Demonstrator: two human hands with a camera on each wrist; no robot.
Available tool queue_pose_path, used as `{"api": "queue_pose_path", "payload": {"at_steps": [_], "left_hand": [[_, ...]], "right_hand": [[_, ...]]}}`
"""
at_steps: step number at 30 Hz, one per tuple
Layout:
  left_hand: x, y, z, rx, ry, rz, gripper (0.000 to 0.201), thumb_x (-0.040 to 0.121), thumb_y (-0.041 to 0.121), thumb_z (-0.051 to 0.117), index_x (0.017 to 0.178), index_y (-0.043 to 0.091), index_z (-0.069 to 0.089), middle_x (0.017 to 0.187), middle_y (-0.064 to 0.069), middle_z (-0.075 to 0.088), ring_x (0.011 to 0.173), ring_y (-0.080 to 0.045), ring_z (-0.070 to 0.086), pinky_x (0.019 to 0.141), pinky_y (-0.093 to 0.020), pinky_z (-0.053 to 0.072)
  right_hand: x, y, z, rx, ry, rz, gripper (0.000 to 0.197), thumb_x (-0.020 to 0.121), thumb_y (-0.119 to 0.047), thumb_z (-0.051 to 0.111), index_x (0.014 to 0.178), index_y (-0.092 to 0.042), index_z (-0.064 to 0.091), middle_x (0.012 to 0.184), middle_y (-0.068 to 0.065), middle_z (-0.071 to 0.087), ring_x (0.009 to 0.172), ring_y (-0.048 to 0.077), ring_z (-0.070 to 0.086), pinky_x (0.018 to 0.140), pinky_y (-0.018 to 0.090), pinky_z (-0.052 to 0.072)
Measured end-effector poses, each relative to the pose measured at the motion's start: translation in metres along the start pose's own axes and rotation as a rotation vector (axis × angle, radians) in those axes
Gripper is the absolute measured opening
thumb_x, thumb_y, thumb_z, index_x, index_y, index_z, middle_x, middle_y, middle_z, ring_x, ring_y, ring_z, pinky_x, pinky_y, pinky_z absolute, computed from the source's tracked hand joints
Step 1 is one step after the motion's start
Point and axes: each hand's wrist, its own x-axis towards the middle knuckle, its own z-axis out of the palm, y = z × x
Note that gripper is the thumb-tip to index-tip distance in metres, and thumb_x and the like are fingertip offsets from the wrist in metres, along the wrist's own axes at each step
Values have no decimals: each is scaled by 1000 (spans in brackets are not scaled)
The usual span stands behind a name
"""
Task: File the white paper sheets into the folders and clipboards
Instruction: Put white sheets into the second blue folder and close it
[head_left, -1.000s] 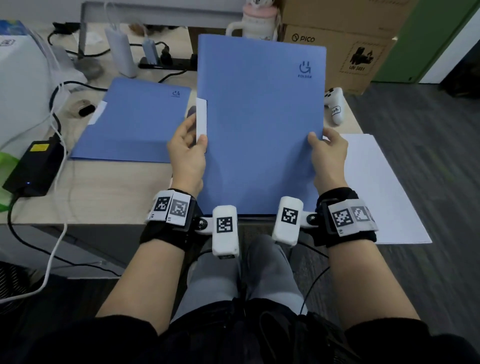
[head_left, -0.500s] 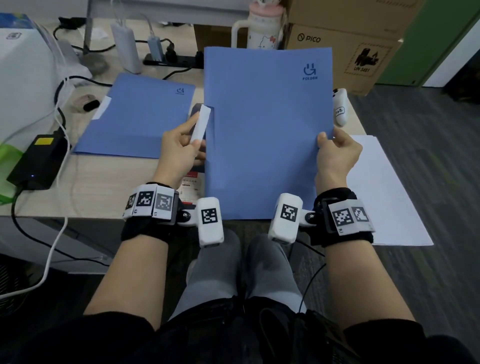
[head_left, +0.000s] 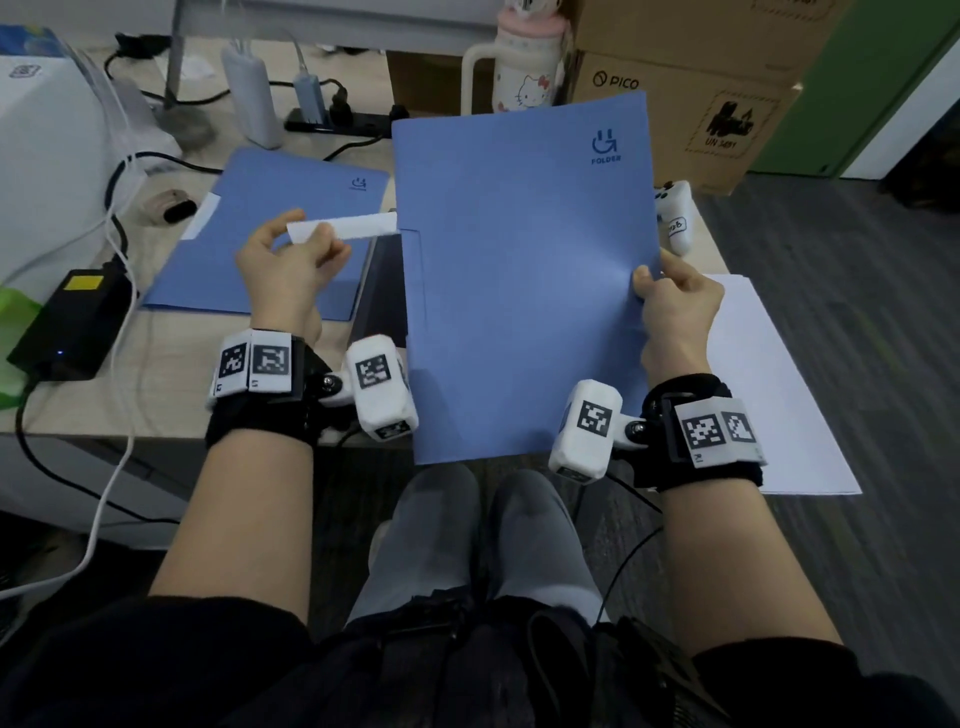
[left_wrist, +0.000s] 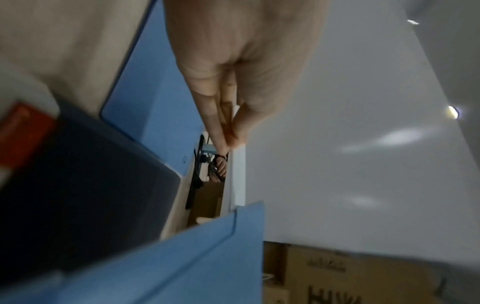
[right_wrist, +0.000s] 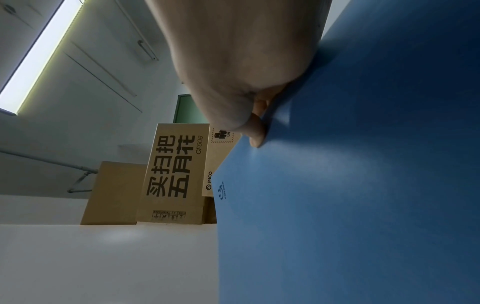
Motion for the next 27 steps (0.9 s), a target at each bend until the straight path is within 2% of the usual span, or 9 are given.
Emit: {"api": "queue_pose_path", "payload": {"at_steps": [3, 7, 12, 16, 18, 21, 22, 24, 27], "left_hand": [[3, 1, 11, -142, 30, -31, 11, 89, 3, 61, 97, 8, 56, 78, -5, 58, 59, -8, 58, 69, -21, 56], [-1, 1, 25, -140, -39, -19, 11, 93, 10, 57, 82, 8, 59, 77, -4, 60, 62, -7, 61, 71, -22, 57], [-21, -8, 36, 17, -424, -217, 21, 97, 22, 49, 95, 7, 63, 87, -2, 73, 80, -10, 71, 77, -23, 58], [-49, -20, 37, 185, -693, -287, 18, 97, 10, 47, 103, 8, 64, 82, 7, 75, 77, -4, 70, 70, -19, 57], [-59, -29, 38, 162, -700, -301, 22, 96, 4, 44, 111, 5, 61, 88, 6, 74, 80, -6, 70, 72, -20, 57], [-71, -43, 41, 170, -608, -294, 26, 98, 4, 42, 118, 3, 57, 95, 0, 69, 78, -7, 70, 70, -21, 58], [-73, -46, 42, 186, -561, -279, 26, 98, 5, 42, 118, 3, 58, 95, 0, 69, 77, -8, 69, 69, -22, 58], [-76, -52, 45, 228, -471, -230, 26, 98, 5, 43, 117, 4, 60, 94, 1, 68, 79, -8, 68, 69, -21, 58], [-78, -58, 50, 277, -401, -191, 25, 98, 4, 43, 114, 6, 62, 91, 4, 68, 77, -6, 66, 62, -16, 56]], "right_hand": [[1, 0, -3, 27, 9, 39, 29, 85, 11, 51, 87, -13, 67, 59, -18, 55, 48, -6, 45, 54, 5, 40], [2, -4, -8, 83, 41, 58, 33, 86, 11, 52, 88, -20, 62, 63, -16, 55, 51, -5, 47, 55, 4, 41], [7, -4, -17, 71, 73, 61, 27, 85, 10, 52, 97, -6, 70, 69, -9, 53, 65, 5, 46, 59, 11, 42], [10, 0, -25, 61, 94, 68, 34, 85, 10, 51, 111, -4, 68, 74, -9, 60, 61, 2, 51, 60, 9, 45], [10, 4, -30, 38, 88, 81, 29, 86, 8, 51, 102, -6, 70, 70, -11, 60, 56, 0, 51, 58, 9, 45], [9, 10, -34, -56, 58, 97, 21, 84, 3, 52, 74, -8, 67, 59, -14, 56, 57, 5, 45, 59, 15, 40], [7, 11, -34, -96, 45, 100, 15, 81, -1, 53, 73, -1, 66, 63, -9, 55, 64, 9, 43, 64, 19, 39], [5, 13, -33, -171, 8, 90, 27, 70, -12, 54, 81, 12, 60, 73, 1, 50, 73, 13, 40, 69, 27, 35], [3, 12, -36, -298, -88, 80, 18, 69, -16, 56, 70, 1, 52, 69, 2, 48, 71, 15, 39, 68, 28, 34]]}}
